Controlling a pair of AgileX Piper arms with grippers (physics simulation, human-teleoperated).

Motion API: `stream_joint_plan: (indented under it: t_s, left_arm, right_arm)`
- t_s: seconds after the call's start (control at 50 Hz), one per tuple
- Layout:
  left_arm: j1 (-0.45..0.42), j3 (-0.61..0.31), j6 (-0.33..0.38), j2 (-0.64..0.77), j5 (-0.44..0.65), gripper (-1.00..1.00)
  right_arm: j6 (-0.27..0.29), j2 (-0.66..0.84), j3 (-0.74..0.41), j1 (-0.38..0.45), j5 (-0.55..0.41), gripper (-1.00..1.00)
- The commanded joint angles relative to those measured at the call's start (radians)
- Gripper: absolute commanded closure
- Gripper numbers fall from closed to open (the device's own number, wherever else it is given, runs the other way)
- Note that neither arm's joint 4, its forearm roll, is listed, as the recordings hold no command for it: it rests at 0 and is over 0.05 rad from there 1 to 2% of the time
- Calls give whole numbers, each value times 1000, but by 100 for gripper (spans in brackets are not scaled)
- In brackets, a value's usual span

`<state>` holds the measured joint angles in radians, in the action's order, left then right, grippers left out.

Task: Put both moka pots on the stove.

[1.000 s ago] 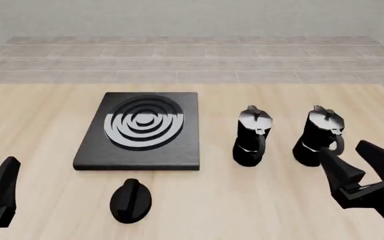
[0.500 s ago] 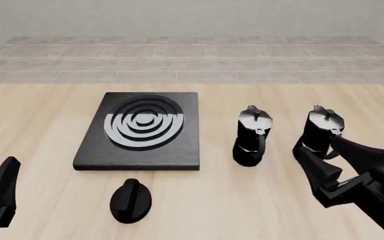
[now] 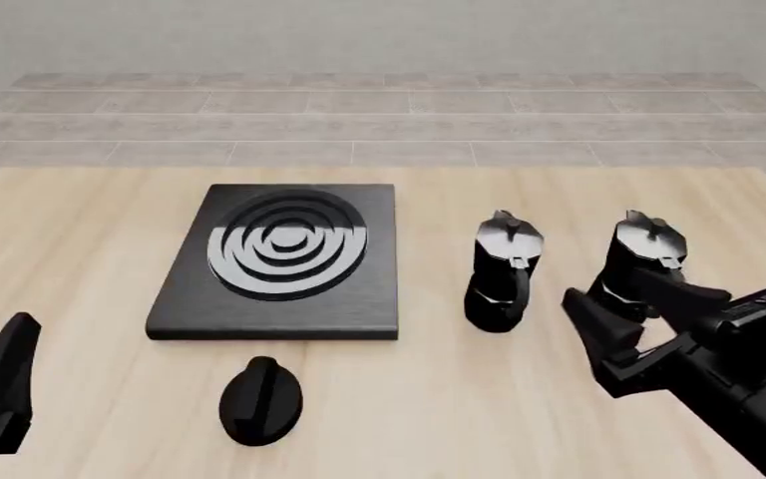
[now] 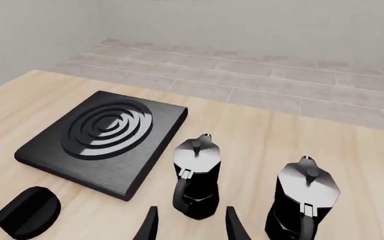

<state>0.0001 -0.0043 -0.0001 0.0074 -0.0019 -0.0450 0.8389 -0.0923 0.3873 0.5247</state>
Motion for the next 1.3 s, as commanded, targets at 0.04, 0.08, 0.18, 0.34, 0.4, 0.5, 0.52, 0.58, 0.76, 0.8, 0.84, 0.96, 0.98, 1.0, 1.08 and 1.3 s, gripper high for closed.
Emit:
stream_joint_plan:
  t_s: [0.04, 0.08, 0.18, 0.34, 0.4, 0.5, 0.52, 0.58, 0.76, 0.8, 0.84, 0.96, 0.98, 1.0, 1.08, 1.3]
  left_arm:
    - [0, 0, 0, 0, 0, -100]
    - [0, 0, 0, 0, 0, -100]
    - [0, 0, 0, 0, 0, -100]
    - [0, 0, 0, 0, 0, -100]
    - [-8, -2, -5, -5, 7, -100]
    - [-8, -2, -5, -1, 2, -100]
    - [-8, -3, -5, -3, 5, -100]
    - [-8, 0, -5, 2, -2, -100]
    - [-8, -6, -5, -6, 10, -100]
    - [-8, -6, -5, -6, 11, -100]
    - [-8, -6, -5, -6, 11, -100]
    - [-8, -5, -5, -5, 9, -100]
    - [-8, -4, -5, -5, 8, -100]
    - [-8, -5, -5, -5, 10, -100]
    - [-8, -5, -5, -6, 10, -100]
    - [-8, -1, -5, -1, 2, -100]
  right_arm:
    - [8, 122, 0, 14, 132, -100]
    - [8, 134, -2, 22, 145, -100]
    - [13, 171, -4, 30, 184, -100]
    - [10, 213, -8, 45, 218, -100]
    - [8, 233, -12, 45, 233, -100]
    - [5, 264, -10, 40, 260, -100]
    - [-1, 272, -13, 38, 259, -100]
    - [-2, 310, -9, 32, 294, -100]
    - [-10, 399, -6, 35, 367, -100]
    - [-13, 412, -8, 34, 375, -100]
    - [-13, 428, -9, 33, 387, -100]
    - [-17, 454, -17, 38, 402, -100]
    - [-18, 459, -23, 42, 404, -100]
    - [-17, 462, -25, 44, 405, -100]
    - [-14, 478, -30, 51, 417, -100]
    - [-13, 527, -45, 60, 455, -100]
